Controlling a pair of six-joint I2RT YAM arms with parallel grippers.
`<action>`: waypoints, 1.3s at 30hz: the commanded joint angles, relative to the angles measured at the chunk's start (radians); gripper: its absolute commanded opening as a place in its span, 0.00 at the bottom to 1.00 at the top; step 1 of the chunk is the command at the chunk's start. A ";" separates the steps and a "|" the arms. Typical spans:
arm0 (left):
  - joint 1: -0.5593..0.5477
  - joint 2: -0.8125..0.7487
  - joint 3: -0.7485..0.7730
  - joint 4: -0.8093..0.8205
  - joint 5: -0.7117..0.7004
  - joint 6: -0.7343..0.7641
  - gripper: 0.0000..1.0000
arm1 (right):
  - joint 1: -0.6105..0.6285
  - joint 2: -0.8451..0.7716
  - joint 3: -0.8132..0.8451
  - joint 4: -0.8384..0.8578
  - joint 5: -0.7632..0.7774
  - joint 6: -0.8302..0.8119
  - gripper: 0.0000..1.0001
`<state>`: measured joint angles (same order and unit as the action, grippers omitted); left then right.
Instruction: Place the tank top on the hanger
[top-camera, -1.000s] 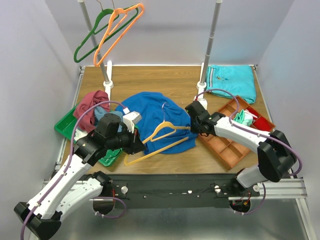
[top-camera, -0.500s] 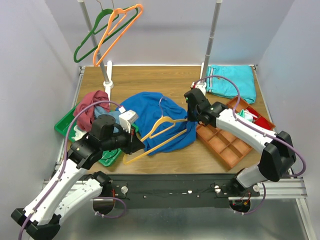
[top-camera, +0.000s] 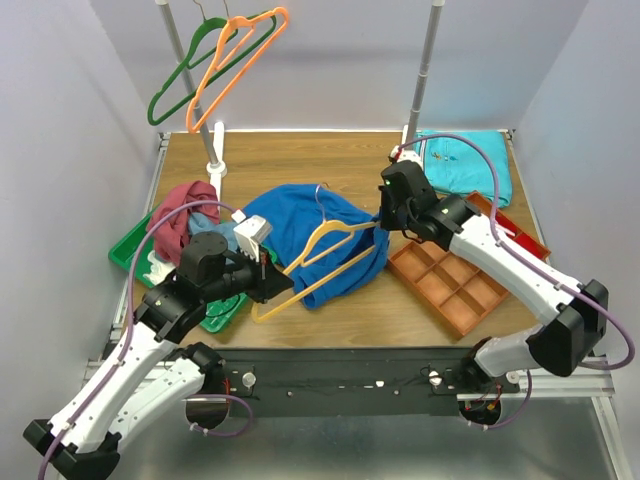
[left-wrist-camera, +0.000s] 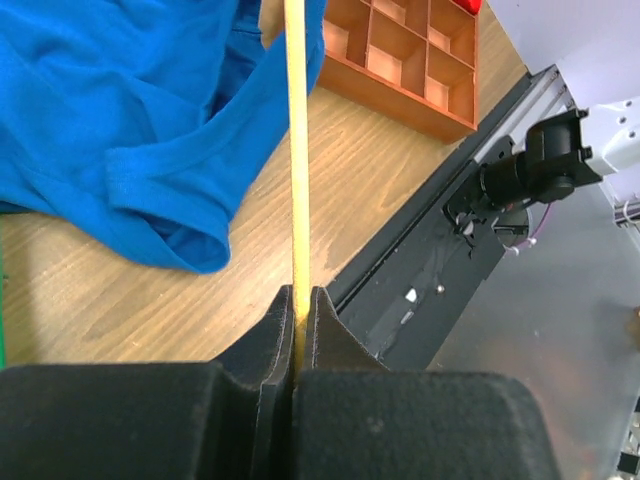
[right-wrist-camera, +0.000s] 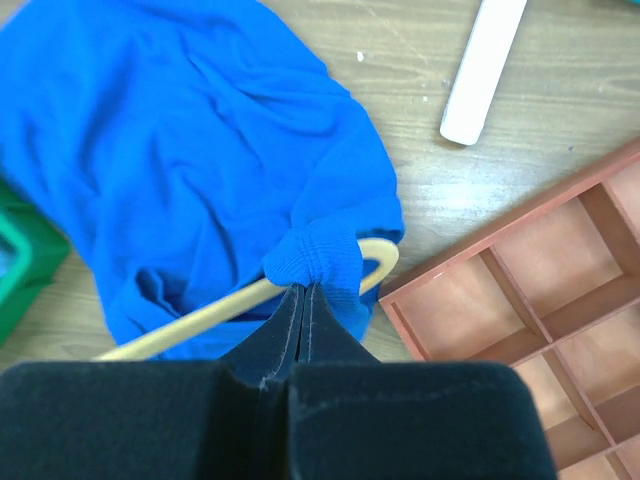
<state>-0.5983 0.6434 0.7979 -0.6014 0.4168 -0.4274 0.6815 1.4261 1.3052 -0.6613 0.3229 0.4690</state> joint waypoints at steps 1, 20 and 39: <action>-0.008 0.001 -0.022 0.104 0.002 -0.014 0.00 | 0.004 -0.064 0.040 -0.047 -0.021 -0.012 0.01; -0.191 0.097 -0.098 0.376 -0.183 -0.091 0.00 | 0.004 -0.085 0.019 -0.075 0.021 0.002 0.01; -0.374 0.360 -0.199 0.839 -0.489 -0.067 0.00 | 0.004 -0.185 -0.101 -0.107 0.102 0.042 0.01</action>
<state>-0.9676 0.9653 0.6426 0.0021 -0.0433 -0.5182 0.6815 1.2724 1.2366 -0.7399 0.3664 0.4892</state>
